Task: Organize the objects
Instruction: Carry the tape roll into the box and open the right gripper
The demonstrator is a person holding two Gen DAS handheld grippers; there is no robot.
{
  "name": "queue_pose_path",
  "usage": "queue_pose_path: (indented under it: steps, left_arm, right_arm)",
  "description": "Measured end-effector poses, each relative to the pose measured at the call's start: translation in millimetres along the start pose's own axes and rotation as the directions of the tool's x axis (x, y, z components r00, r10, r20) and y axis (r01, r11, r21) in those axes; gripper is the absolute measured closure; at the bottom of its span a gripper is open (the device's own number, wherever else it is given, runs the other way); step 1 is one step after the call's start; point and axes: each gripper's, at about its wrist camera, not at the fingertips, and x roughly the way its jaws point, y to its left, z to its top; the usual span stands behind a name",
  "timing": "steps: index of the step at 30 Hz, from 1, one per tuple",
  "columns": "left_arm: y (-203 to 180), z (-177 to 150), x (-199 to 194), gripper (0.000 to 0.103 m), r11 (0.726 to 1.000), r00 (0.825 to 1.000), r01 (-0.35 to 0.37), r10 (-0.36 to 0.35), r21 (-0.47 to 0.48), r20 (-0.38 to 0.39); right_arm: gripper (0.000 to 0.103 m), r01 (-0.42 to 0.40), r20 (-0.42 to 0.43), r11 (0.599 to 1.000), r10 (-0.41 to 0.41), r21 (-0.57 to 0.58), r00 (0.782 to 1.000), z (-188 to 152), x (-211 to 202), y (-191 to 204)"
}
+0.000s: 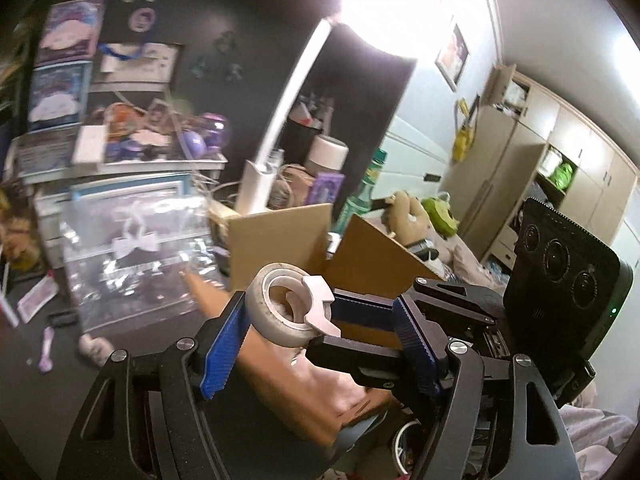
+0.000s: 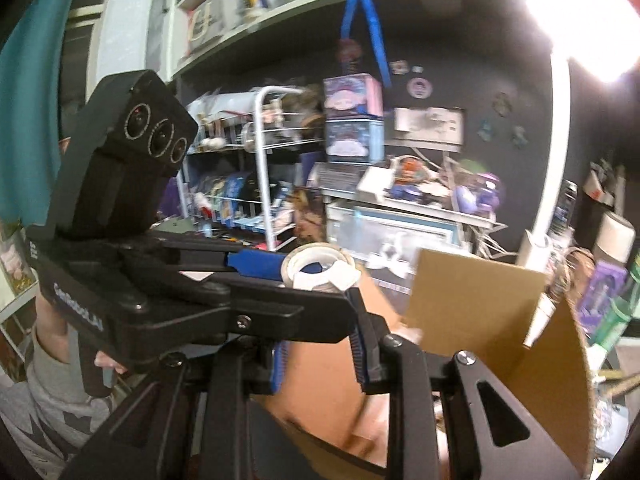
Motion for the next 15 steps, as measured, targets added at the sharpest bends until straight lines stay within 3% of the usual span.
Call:
queue_pose_path:
  steps: [10, 15]
  left_arm:
    - [-22, 16, 48, 0.034, 0.998, 0.997, 0.034, -0.031, 0.044, -0.071]
    - [-22, 19, 57, 0.034, 0.998, 0.995, 0.048, -0.044, 0.044, -0.086]
  right_arm:
    - [0.08, 0.068, -0.01, 0.995, -0.067, 0.067, 0.998, -13, -18, -50]
    - [0.079, 0.1, -0.02, 0.993, -0.099, 0.059, 0.995, -15, -18, -56]
